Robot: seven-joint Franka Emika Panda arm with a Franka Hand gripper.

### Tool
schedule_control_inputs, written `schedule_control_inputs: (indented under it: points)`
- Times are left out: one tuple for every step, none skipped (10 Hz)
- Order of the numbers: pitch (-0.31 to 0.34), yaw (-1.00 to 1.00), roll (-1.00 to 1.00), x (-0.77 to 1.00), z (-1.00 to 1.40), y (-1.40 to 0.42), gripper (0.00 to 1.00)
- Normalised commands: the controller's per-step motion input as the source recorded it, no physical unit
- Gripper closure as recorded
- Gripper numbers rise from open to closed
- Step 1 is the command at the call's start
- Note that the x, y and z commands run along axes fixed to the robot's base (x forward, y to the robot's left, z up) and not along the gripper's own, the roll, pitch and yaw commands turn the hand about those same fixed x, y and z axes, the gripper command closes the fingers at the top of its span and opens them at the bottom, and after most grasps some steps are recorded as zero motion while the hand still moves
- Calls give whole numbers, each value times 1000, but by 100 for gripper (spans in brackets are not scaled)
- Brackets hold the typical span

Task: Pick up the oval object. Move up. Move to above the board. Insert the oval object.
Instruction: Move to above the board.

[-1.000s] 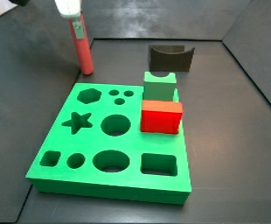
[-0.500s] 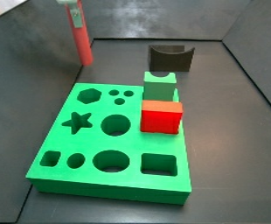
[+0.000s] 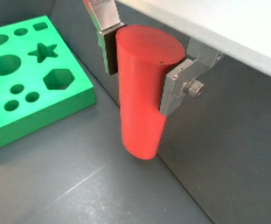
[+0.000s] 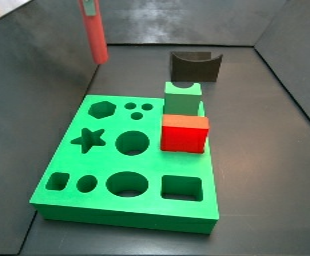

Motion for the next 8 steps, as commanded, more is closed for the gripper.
schedule_control_inputs:
  points:
    - [87, -93, -151, 89, 1000, -53, 100]
    - [70, -64, -153, 68, 1000, -48, 100]
    - [57, -45, -153, 48, 1000, -43, 100]
    - [46, -34, -148, 29, 1000, -37, 100]
    - [46, -30, -137, 19, 1000, -31, 100]
    - [49, -28, -137, 12, 1000, -28, 100]
    - [50, -29, -145, 5, 1000, -26, 100]
    - [46, -30, -149, -12, 989, -16, 100]
